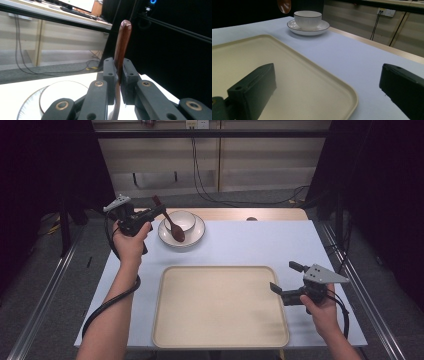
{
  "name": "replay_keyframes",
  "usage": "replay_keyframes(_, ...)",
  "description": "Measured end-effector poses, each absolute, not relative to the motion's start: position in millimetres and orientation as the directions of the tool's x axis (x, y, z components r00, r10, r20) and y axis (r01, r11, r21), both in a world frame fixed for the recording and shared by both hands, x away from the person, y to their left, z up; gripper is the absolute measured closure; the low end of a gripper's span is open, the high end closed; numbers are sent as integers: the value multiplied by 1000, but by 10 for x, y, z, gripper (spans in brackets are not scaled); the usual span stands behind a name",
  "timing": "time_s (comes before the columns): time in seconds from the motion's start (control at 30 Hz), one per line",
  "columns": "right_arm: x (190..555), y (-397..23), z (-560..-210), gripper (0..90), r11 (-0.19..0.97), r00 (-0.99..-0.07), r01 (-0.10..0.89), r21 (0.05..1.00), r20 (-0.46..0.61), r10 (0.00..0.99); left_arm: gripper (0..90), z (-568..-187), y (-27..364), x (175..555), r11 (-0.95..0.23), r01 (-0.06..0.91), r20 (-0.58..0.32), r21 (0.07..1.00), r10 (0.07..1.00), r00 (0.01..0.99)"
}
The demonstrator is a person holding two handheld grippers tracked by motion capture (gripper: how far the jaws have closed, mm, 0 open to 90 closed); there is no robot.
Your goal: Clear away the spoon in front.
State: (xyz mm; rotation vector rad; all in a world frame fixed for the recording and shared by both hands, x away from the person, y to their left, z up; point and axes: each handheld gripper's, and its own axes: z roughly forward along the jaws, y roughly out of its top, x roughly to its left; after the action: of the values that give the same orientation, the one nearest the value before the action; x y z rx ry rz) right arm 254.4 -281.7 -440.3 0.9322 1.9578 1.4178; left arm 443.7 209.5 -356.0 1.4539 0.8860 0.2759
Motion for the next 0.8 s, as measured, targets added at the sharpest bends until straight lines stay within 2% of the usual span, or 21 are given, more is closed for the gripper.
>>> replay_keyframes(0.8,2538,-2794,-4413,8,213,-623,221,952,-30,781,841,-3661,2038,4101,88,405,-386,910,534,752)
